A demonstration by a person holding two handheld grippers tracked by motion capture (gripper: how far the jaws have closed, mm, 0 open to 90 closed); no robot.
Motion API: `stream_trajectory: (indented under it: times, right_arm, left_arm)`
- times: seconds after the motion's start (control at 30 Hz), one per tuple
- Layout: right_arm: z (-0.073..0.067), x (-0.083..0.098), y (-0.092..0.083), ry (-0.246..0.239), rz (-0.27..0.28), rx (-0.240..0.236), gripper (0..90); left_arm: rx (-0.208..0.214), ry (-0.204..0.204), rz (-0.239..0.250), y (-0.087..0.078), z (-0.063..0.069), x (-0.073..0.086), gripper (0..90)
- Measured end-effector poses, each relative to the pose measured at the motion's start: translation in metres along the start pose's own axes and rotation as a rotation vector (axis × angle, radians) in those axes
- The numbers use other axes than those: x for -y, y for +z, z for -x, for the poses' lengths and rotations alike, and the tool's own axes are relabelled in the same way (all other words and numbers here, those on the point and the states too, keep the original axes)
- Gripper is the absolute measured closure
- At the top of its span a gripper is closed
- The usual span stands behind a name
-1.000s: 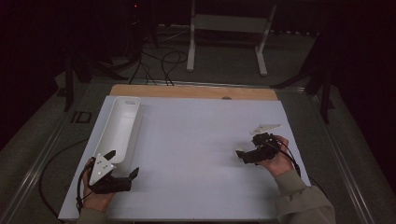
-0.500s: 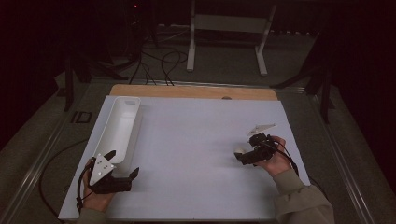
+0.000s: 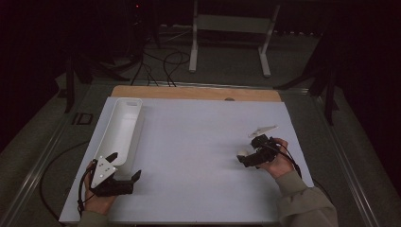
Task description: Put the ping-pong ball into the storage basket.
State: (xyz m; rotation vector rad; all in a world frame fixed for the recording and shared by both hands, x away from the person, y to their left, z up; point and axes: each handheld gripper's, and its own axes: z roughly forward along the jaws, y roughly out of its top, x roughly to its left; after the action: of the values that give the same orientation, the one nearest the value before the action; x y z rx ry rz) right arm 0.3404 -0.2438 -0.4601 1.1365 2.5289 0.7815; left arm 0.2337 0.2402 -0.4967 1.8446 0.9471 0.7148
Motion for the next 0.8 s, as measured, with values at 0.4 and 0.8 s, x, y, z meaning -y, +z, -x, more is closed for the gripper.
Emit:
stream_trajectory:
  times: [0.4,0.8]
  right_arm:
    - [-0.002,-0.002,0.005,-0.005,-0.025,0.007,7.4]
    - [0.000,-0.004,0.013,-0.003,-0.065,0.009,7.4]
  left_arm:
    - [0.001,0.000,0.001,0.000,0.000,0.000,0.0]
    - [0.002,0.001,0.001,0.000,0.000,0.000,0.0]
